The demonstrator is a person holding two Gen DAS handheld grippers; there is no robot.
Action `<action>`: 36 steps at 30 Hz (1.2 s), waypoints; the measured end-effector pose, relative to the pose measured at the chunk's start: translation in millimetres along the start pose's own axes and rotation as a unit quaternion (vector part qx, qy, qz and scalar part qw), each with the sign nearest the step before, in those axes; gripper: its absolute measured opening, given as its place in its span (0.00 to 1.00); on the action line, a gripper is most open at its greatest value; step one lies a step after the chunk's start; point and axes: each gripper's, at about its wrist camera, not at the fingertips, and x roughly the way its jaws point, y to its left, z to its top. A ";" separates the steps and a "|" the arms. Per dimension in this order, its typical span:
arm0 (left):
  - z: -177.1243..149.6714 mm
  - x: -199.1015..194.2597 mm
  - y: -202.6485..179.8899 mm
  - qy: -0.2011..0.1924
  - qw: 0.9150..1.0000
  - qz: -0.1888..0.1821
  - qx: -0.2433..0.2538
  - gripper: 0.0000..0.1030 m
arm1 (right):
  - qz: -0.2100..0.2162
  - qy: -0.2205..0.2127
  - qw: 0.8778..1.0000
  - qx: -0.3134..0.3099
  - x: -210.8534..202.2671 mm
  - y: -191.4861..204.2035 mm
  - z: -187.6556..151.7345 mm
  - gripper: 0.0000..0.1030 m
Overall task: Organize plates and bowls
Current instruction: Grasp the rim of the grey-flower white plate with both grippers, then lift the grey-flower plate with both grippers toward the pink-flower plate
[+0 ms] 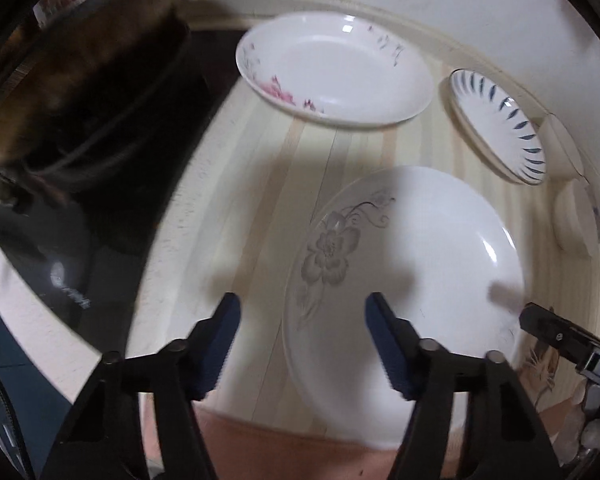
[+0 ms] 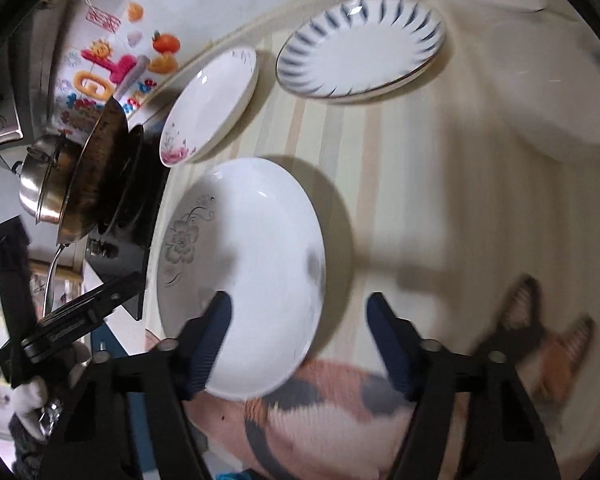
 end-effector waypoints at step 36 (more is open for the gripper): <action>-28.6 -24.8 -114.9 -0.011 0.994 -0.082 0.071 0.42 | -0.022 -0.025 0.998 0.058 -79.7 -78.2 -39.4 0.24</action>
